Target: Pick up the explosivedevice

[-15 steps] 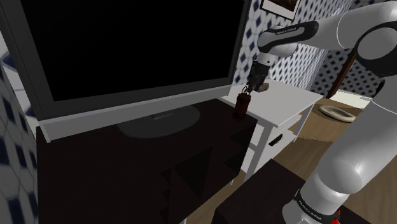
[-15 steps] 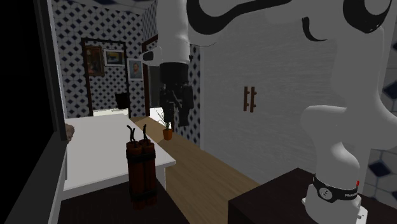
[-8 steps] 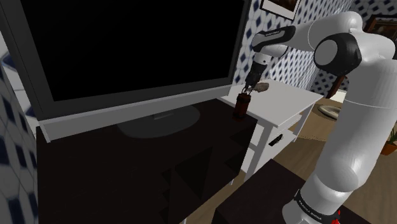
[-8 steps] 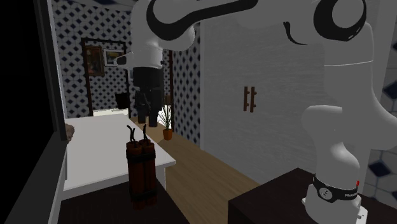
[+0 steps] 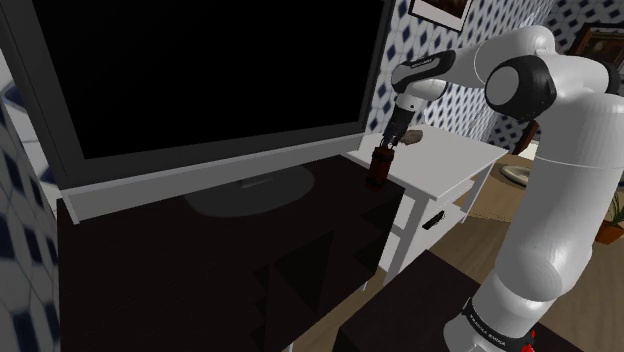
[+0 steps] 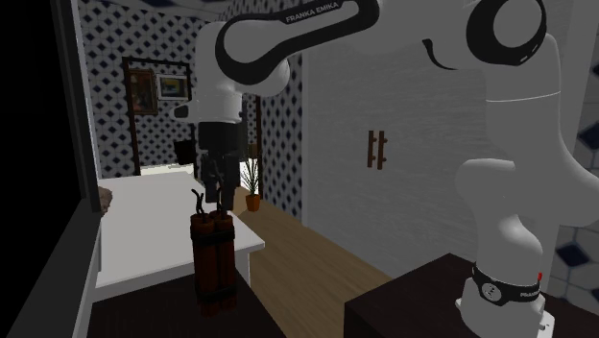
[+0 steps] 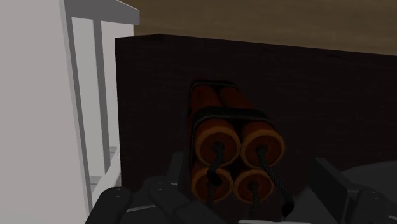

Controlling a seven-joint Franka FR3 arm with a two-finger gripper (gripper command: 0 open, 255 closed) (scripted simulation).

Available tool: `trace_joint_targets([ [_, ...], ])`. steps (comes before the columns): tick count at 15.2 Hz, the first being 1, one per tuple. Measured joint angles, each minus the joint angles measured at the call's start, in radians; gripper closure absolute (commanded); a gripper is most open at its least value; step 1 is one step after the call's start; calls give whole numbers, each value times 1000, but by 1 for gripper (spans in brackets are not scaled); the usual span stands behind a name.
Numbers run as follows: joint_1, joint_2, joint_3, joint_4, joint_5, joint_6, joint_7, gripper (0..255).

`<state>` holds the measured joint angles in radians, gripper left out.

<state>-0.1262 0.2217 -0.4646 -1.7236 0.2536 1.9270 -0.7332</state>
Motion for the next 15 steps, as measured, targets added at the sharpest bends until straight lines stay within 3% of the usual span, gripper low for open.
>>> trace_joint_targets([
  [1,0,-1,0,-5,0,4,-1,255],
  [11,1,-3,0,-10,1,9,-2,255],
  [15,1,-11,-2,19,-8,-29,7,255],
])
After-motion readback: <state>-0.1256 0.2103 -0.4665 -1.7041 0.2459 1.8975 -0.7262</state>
